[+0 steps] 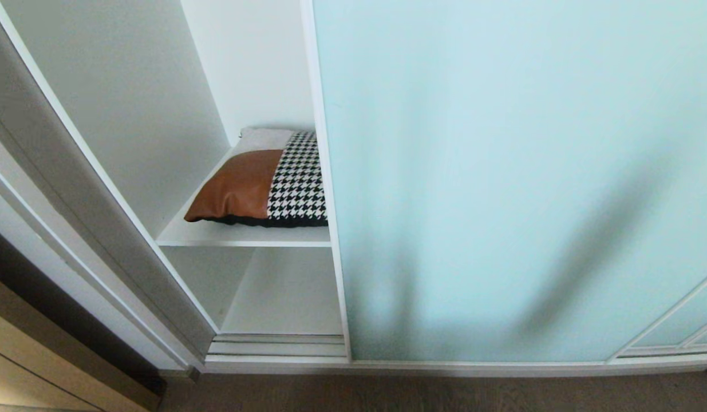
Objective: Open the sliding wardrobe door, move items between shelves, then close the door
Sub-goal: Close the door
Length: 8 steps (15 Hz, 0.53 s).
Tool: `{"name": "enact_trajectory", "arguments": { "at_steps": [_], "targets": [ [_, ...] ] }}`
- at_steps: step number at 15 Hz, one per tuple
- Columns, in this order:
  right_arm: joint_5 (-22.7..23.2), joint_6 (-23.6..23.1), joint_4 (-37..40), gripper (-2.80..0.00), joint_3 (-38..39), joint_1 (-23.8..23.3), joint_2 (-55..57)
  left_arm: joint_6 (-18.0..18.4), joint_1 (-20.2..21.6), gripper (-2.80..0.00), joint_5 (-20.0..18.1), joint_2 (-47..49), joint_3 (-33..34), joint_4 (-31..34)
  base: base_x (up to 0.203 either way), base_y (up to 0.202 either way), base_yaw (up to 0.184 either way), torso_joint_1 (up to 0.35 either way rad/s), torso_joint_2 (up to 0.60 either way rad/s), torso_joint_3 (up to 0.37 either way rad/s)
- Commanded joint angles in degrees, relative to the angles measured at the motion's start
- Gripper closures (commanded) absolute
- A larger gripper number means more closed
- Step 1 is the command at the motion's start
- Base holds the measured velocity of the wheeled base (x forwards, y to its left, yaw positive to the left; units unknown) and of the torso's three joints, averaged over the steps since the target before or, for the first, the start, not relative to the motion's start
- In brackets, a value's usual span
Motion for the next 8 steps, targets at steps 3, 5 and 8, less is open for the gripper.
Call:
{"name": "enact_trajectory", "arguments": {
  "at_steps": [3, 5, 8],
  "targets": [
    [-1.99, -2.41, -2.23, 0.0, 8.93, 8.93, -3.22, -0.01, 0.03, 0.0, 0.0, 0.08, 0.09, 0.0, 0.0, 0.0, 0.0, 0.0, 0.0, 0.0],
    [-2.85, -4.75, -4.84, 0.0, 17.44, 8.83, -6.67, -0.01, 0.03, 0.0, 0.0, 0.08, 0.09, 0.0, 0.0, 0.0, 0.0, 0.0, 0.0, 0.0],
    [-2.12, -7.1, -12.58, 0.0, 26.61, 7.38, -14.74, -0.01, 0.03, 0.0, 0.0, 0.08, 0.09, 0.0, 0.0, 0.0, 0.0, 0.0, 0.0, 0.0]
  ]
}}
